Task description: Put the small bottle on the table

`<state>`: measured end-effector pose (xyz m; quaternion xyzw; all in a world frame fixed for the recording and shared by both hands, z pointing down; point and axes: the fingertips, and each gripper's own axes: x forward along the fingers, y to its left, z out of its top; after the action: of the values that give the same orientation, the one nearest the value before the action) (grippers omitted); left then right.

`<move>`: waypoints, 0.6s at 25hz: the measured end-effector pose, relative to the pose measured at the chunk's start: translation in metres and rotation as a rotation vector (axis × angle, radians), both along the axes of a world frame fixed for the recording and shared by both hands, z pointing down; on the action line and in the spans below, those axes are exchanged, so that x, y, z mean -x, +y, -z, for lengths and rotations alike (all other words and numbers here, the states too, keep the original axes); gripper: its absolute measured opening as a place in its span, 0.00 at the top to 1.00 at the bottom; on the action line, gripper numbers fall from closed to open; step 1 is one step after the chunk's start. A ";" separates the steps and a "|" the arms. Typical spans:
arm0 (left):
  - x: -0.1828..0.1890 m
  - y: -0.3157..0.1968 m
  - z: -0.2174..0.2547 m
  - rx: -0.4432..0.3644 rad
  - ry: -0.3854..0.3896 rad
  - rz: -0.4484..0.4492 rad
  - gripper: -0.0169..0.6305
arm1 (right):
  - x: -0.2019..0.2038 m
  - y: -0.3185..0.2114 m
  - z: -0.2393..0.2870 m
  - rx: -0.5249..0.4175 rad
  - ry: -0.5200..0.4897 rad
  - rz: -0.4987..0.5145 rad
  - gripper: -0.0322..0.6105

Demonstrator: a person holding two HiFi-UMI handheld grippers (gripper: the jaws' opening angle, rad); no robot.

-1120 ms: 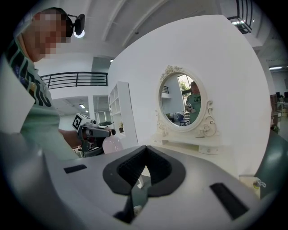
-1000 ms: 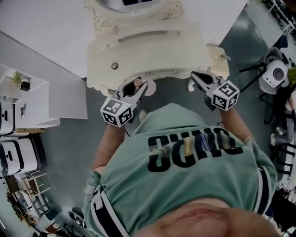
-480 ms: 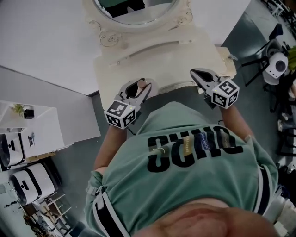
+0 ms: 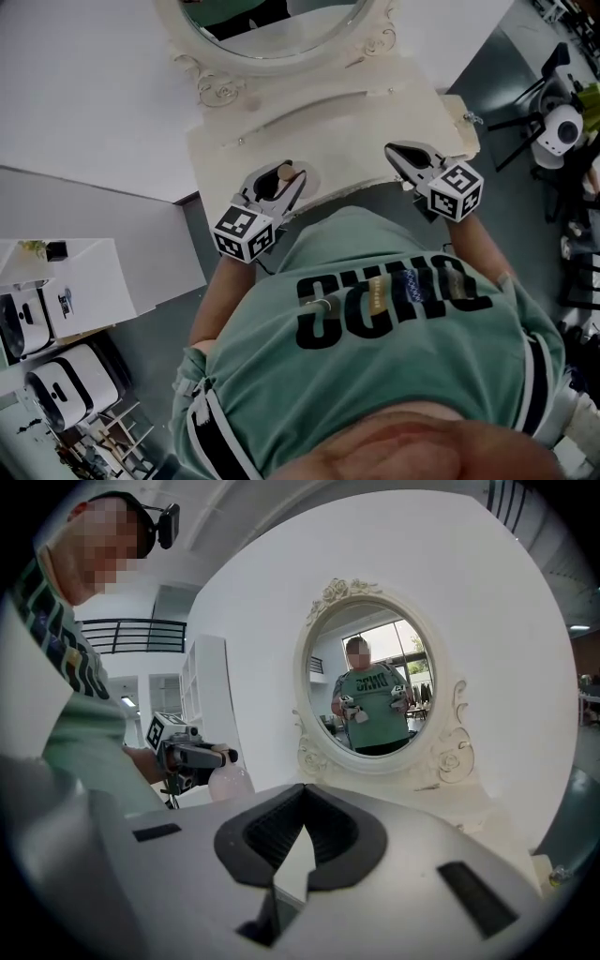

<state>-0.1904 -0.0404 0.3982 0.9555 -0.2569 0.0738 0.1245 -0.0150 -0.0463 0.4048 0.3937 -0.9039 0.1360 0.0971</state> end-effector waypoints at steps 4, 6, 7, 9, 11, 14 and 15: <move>-0.018 -0.032 -0.006 0.015 -0.008 0.044 0.76 | -0.016 -0.036 -0.013 0.024 -0.019 0.046 0.96; -0.031 -0.049 -0.009 0.017 -0.015 0.073 0.76 | -0.027 -0.058 -0.017 0.027 -0.030 0.085 0.96; -0.040 -0.058 -0.009 0.014 -0.019 0.087 0.76 | -0.034 -0.070 -0.019 0.024 -0.033 0.107 0.96; -0.061 -0.076 -0.010 0.000 -0.027 0.121 0.76 | -0.053 -0.093 -0.022 0.018 -0.039 0.153 0.96; -0.081 -0.095 -0.010 -0.007 -0.028 0.182 0.76 | -0.074 -0.117 -0.026 0.027 -0.046 0.202 0.96; -0.106 -0.120 -0.005 -0.005 -0.027 0.274 0.76 | -0.096 -0.152 -0.023 0.039 -0.057 0.284 0.96; -0.113 -0.128 -0.004 0.000 -0.031 0.291 0.76 | -0.102 -0.161 -0.022 0.039 -0.060 0.304 0.96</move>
<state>-0.0771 -0.1686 0.4025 0.9069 -0.3946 0.0698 0.1300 0.0871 -0.2076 0.4266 0.2459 -0.9529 0.1490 0.0969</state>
